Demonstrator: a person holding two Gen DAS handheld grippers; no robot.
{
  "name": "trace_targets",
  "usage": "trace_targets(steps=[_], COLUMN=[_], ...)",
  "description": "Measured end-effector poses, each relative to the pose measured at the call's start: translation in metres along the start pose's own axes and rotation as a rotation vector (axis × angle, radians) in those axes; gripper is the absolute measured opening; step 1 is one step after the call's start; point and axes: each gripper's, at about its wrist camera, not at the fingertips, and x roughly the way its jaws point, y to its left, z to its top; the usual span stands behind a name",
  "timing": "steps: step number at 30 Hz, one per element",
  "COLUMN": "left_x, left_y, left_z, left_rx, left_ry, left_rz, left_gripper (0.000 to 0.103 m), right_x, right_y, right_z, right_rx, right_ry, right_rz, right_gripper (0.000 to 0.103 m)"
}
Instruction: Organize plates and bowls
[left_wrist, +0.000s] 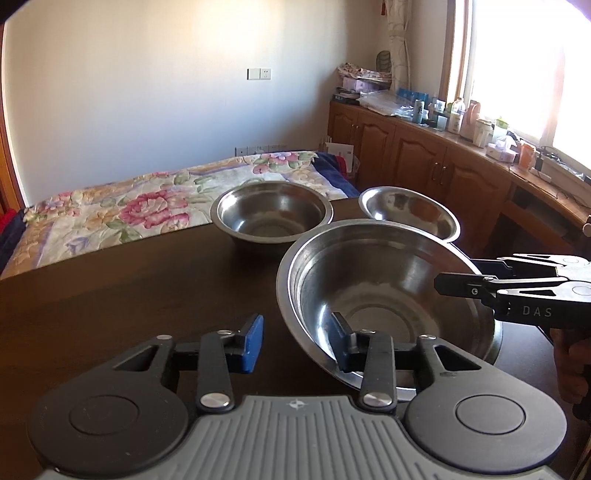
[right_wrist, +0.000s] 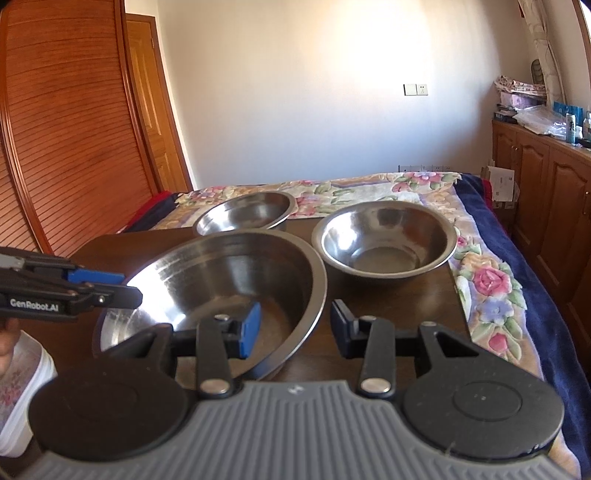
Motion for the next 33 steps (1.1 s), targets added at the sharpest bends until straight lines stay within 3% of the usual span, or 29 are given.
trace_targets(steps=[13, 20, 33], left_x=[0.009, 0.007, -0.025], left_y=[-0.002, -0.004, -0.013], left_z=[0.000, -0.001, -0.011], left_rx=[0.011, 0.010, 0.004], left_ry=[0.023, 0.027, -0.002], left_rz=[-0.006, -0.007, -0.035], left_gripper=[0.026, 0.025, 0.025], right_x=[0.005, 0.004, -0.018], right_y=[0.005, 0.007, 0.013], right_z=[-0.003, -0.006, -0.008], right_rx=[0.018, 0.039, 0.067], right_ry=[0.008, 0.009, -0.013], right_rz=[0.015, 0.019, 0.015], right_gripper=[0.043, 0.034, 0.034])
